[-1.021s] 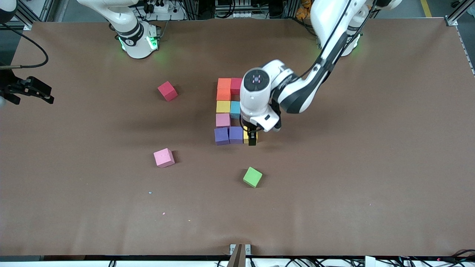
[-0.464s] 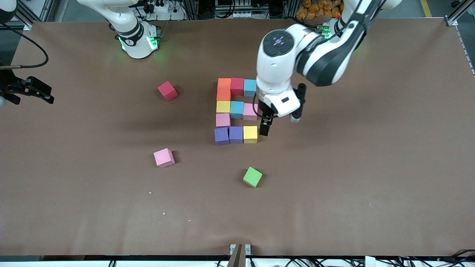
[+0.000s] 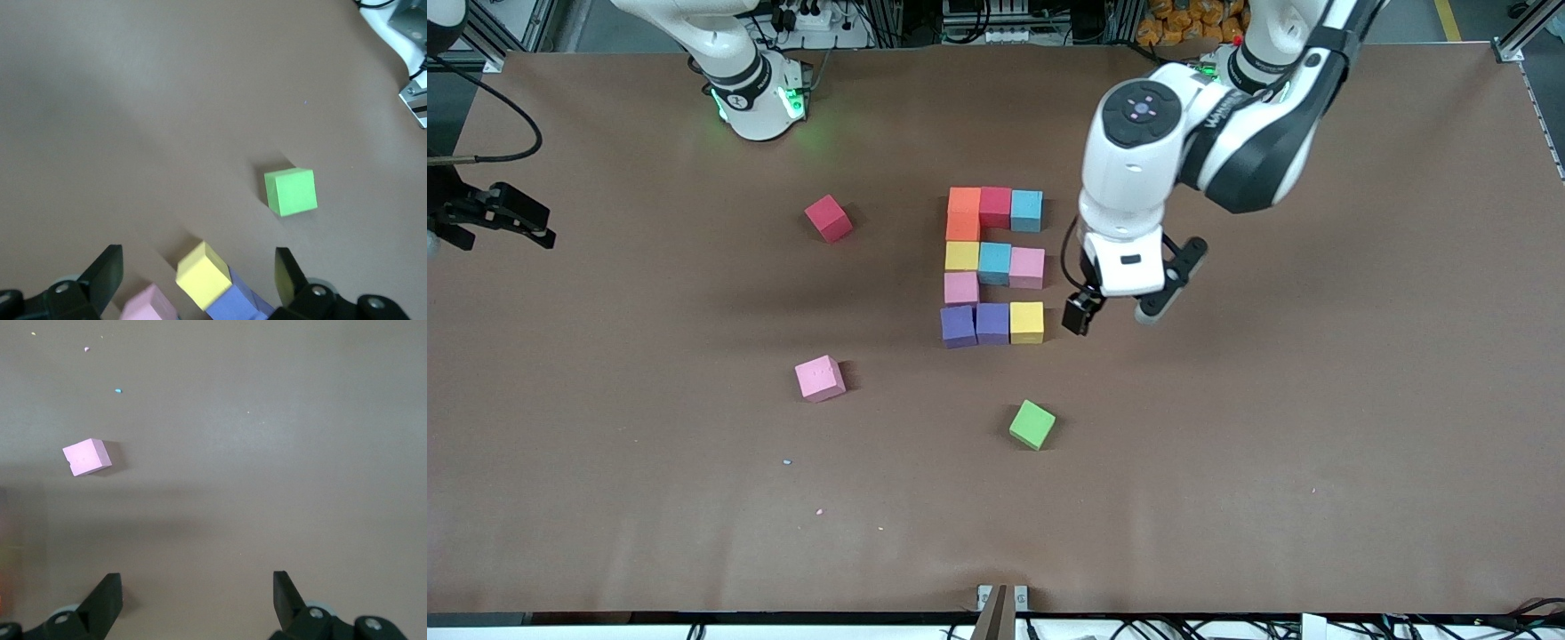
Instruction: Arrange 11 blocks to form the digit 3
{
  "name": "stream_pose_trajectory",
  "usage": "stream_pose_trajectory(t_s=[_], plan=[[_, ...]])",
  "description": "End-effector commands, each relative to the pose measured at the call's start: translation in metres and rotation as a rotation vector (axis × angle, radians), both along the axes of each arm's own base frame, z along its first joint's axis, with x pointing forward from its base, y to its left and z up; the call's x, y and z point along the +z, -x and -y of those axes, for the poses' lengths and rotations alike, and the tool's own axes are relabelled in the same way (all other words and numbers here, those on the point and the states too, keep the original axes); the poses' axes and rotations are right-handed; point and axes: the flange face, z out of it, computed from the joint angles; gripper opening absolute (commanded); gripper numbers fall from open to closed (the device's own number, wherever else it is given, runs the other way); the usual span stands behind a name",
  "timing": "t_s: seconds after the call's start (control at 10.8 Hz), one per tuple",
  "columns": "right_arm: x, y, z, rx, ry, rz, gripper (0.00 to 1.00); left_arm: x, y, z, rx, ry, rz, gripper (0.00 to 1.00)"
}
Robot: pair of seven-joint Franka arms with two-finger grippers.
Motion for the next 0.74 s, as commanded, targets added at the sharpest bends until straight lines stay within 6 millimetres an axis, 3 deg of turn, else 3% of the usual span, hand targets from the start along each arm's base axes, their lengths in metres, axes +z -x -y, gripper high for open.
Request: stream_pose_trajectory(t_s=[0.0,0.19,0.56,0.65], plan=[[0.021,0.005,0.004,-0.006,0.014,0.007,1.00,0.026,-0.002,-0.022,-0.078,-0.040,0.001,1.00],[0.029,0.005,0.005,-0.009,0.006,-0.005,1.00,0.060,-0.013,-0.066,-0.192,-0.070,0.013,1.00],[0.033,-0.005,0.004,-0.009,-0.002,-0.083,1.00,0.104,-0.004,-0.124,-0.349,-0.137,-0.033,1.00],[0.033,-0.005,0.000,0.006,-0.010,-0.086,1.00,0.119,-0.006,-0.154,-0.380,-0.147,-0.033,1.00]])
